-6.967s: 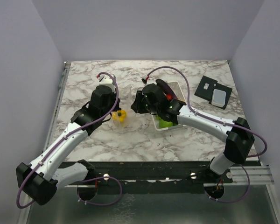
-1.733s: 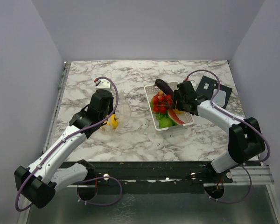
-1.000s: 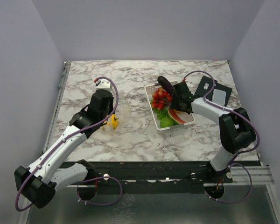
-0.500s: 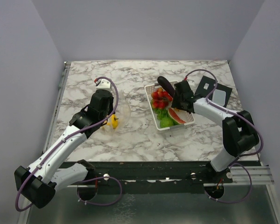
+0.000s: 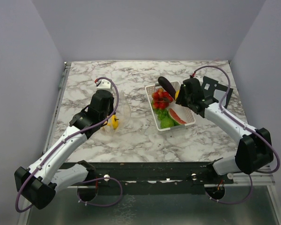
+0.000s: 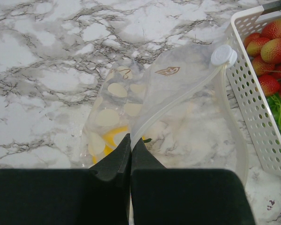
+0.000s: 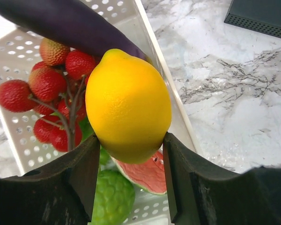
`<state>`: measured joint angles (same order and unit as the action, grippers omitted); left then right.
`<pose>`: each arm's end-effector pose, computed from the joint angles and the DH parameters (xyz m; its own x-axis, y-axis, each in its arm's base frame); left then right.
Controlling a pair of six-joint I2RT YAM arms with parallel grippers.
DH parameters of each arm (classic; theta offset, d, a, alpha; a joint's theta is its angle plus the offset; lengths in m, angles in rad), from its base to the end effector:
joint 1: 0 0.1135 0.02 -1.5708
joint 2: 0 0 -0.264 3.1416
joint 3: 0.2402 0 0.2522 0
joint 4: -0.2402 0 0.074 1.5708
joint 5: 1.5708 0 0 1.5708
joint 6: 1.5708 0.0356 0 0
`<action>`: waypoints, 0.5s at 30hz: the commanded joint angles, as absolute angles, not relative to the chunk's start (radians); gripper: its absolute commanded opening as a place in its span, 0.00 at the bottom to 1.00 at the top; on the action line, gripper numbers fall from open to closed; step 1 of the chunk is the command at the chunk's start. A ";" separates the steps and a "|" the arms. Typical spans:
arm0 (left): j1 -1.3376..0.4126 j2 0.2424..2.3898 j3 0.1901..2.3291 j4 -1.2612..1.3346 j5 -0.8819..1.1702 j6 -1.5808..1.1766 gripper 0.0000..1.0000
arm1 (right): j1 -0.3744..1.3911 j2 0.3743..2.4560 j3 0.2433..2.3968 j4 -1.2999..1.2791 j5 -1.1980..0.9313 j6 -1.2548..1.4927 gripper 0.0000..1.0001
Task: Place the food in the zip-top bag and seal the zipper
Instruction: Place the fake fruit in the zipper food storage bag.
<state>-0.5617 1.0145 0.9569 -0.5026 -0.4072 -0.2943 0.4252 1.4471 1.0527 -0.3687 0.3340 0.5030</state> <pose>0.1928 -0.1047 0.3268 -0.4899 -0.0064 -0.8718 0.0659 0.9968 -0.0443 0.2912 0.1191 0.2624 -0.6355 0.2122 -0.7424 0.1512 0.9771 0.1499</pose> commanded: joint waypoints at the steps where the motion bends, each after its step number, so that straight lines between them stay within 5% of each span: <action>1: -0.554 0.999 0.943 -0.489 -0.383 -0.288 0.00 | 0.422 1.345 1.024 -0.389 0.265 0.470 0.17; 15: -0.554 1.003 0.942 -0.489 -0.387 -0.289 0.00 | 0.529 1.155 1.033 -0.428 0.071 0.432 0.16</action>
<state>-0.5617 1.0145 0.9565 -0.5026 -0.4046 -0.2943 0.5026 1.1995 1.0344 -0.4011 0.1482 0.4511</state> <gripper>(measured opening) 0.003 0.537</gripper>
